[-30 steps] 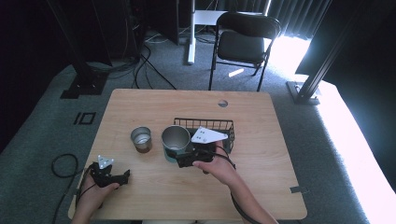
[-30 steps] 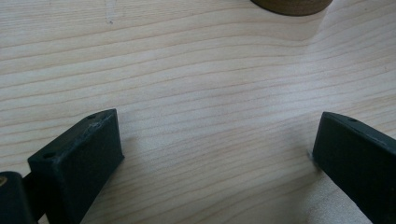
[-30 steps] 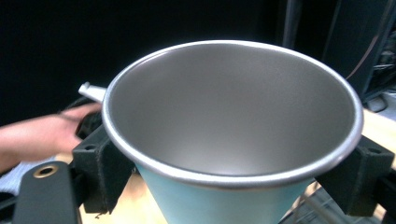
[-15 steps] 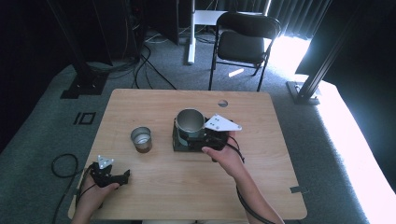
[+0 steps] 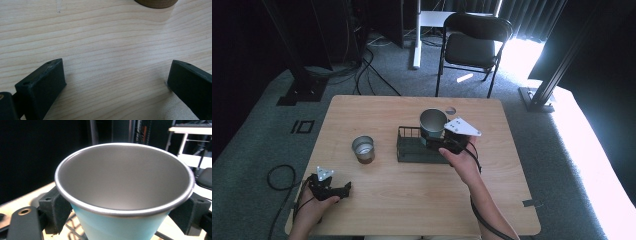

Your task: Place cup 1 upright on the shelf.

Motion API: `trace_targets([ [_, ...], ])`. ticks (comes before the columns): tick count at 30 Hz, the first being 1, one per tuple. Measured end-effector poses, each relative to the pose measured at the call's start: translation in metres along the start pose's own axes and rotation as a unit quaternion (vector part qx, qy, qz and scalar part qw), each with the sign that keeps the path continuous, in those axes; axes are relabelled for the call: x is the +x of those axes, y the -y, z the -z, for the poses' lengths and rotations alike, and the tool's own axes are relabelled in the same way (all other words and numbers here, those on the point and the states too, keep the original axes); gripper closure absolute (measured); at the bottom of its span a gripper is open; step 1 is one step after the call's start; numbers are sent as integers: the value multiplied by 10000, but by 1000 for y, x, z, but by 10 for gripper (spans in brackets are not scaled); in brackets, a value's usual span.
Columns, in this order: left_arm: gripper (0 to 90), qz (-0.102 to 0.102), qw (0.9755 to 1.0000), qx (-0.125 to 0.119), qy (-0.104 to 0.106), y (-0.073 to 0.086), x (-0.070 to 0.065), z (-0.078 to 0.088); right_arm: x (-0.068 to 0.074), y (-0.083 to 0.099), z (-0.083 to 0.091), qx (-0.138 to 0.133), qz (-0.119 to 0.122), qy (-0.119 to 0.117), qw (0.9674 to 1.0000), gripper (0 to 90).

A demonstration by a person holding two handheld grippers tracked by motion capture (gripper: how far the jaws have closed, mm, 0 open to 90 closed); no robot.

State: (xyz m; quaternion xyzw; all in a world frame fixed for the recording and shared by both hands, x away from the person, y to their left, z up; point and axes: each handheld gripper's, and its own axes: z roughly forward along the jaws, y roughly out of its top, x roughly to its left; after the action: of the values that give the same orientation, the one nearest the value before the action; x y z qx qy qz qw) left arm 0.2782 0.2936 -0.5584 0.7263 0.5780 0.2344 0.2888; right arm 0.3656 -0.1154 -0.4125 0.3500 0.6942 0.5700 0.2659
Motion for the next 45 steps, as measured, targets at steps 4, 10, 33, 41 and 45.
trace_targets([
  [4, 21, 12, 10000, -5, 2, 0, 0, 0, -12, 7, 0, 85, -62, 235, 9997, 144],
  [10, 21, -3, 10000, 4, 0, 0, 0, 0, -26, 18, 1, 174, -121, 474, 9987, 144],
  [33, 21, 3, 10000, 5, 2, 0, 0, 0, -55, 60, -9, 615, -367, 825, 9940, 143],
  [41, 21, 3, 10000, 5, 4, 0, 0, 0, -54, 66, -14, 685, -342, 822, 9937, 143],
  [45, 21, 4, 10000, 3, 2, 0, 0, 0, -53, 66, -15, 683, -292, 840, 9937, 143],
])
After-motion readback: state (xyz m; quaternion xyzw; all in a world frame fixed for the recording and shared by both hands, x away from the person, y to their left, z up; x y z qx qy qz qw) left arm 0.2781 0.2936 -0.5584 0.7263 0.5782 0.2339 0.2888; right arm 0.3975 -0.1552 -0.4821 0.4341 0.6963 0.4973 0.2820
